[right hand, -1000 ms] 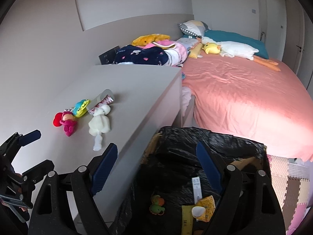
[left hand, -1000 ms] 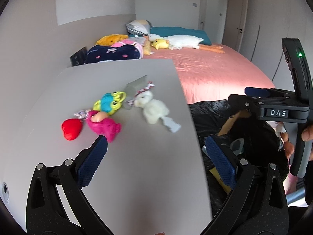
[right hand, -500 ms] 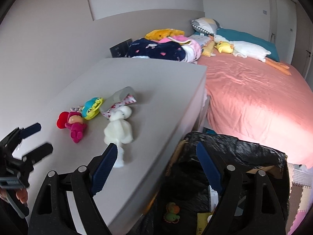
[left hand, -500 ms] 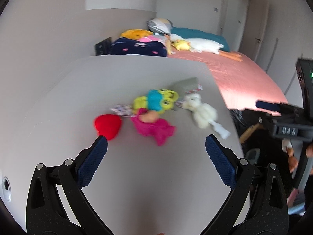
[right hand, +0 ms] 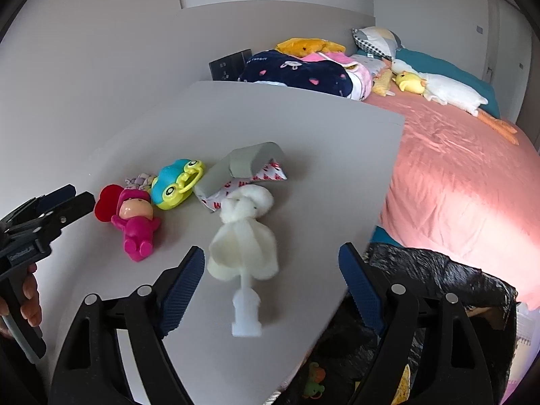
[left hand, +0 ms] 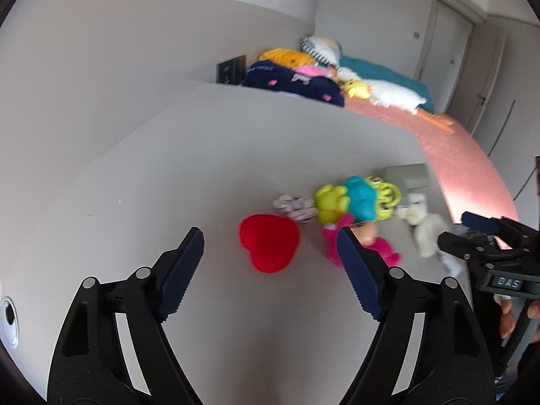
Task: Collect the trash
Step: 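Grasp the red heart toy with the left tool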
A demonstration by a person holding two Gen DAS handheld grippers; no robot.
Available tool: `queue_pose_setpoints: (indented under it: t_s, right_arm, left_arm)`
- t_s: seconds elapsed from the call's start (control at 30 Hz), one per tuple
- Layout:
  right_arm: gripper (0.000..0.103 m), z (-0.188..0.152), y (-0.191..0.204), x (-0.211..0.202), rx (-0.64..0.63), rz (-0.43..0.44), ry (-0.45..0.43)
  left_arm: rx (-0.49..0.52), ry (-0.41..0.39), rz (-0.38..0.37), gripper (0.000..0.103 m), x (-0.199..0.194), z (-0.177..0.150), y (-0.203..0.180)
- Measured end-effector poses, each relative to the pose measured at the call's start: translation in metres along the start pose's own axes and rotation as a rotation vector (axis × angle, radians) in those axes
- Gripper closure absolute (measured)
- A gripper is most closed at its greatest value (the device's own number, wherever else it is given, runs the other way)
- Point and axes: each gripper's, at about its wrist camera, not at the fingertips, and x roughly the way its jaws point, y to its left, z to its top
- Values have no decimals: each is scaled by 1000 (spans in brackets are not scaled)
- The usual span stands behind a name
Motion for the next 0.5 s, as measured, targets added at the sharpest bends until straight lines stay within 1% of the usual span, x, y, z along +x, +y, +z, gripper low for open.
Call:
queue_pose_setpoints:
  t_s: [0.03,0.13,0.23,0.3,0.37,0.43,0.47,0.5]
  right_arm:
    - [26,1,2,4,-3,-1,1]
    - [32,4,5,14,1,0,19]
    - [36,6,8,23,2,-6,27]
    - [38,7,12,27,-16,-26,23]
    - [43,9,17,29,-41,-47,24]
    - [54,10,20,31,-62,-62,26]
    - [57,10,21,31,-70,-60,25]
    - [61,10,22,30,-73,-55,26]
  left_arm:
    - [-1,14,6,27,4,1,2]
    - [-2,54,24,30,15,1,5]
    - [-7,75,23,33,22,2,7]
    - [-10,82,26,33,25,4,7]
    - [-7,89,24,35,29,5,6]
    - [6,98,26,43,32,5,4]
    - [13,103,27,45,33,4,3]
    - [18,109,26,51,34,4,2]
